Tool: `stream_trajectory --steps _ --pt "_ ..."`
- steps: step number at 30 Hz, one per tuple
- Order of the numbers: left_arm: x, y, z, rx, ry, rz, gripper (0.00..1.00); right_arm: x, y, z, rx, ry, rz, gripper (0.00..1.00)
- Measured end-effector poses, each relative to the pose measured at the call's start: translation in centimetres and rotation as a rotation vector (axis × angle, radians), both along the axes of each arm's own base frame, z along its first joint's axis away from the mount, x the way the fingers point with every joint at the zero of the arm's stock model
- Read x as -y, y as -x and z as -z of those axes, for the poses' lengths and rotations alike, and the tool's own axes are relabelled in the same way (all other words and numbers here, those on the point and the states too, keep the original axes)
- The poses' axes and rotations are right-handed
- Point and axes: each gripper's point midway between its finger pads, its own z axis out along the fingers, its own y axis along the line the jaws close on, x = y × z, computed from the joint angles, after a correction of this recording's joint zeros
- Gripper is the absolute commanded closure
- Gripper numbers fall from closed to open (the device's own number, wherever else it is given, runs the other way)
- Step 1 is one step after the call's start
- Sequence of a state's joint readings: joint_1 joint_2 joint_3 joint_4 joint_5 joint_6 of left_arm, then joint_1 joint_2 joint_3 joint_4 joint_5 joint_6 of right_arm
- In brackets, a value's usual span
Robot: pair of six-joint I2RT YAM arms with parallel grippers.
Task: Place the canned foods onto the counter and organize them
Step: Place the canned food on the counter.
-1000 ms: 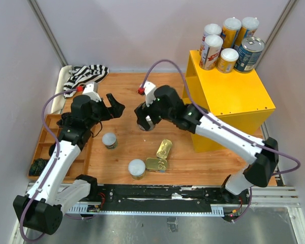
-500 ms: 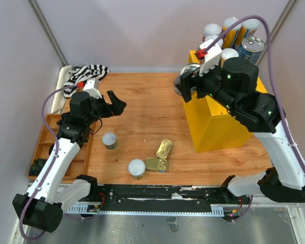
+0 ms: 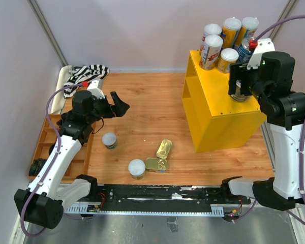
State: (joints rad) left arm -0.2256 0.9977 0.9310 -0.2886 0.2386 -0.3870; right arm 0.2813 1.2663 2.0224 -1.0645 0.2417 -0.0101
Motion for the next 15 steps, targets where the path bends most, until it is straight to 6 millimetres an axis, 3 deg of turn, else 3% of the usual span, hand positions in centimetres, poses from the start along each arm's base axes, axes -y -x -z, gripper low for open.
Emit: stream_trajectory --steps 4,7,9,15 --pt "0.2 0.0 0.0 -0.001 0.002 0.013 0.0 2.8 -0.3 0.4 -0.014 -0.052 0.105 0.74" --pt "0.4 0.0 0.2 -0.005 0.002 0.023 0.0 3.8 -0.5 0.5 -0.003 -0.095 0.145 0.2" --pt "0.4 0.0 0.3 -0.01 0.002 0.027 0.0 4.1 -0.8 0.5 0.016 -0.123 0.159 0.0" --pt "0.6 -0.2 0.8 -0.023 -0.001 0.036 0.0 3.7 -2.0 0.3 0.06 -0.167 0.147 0.02"
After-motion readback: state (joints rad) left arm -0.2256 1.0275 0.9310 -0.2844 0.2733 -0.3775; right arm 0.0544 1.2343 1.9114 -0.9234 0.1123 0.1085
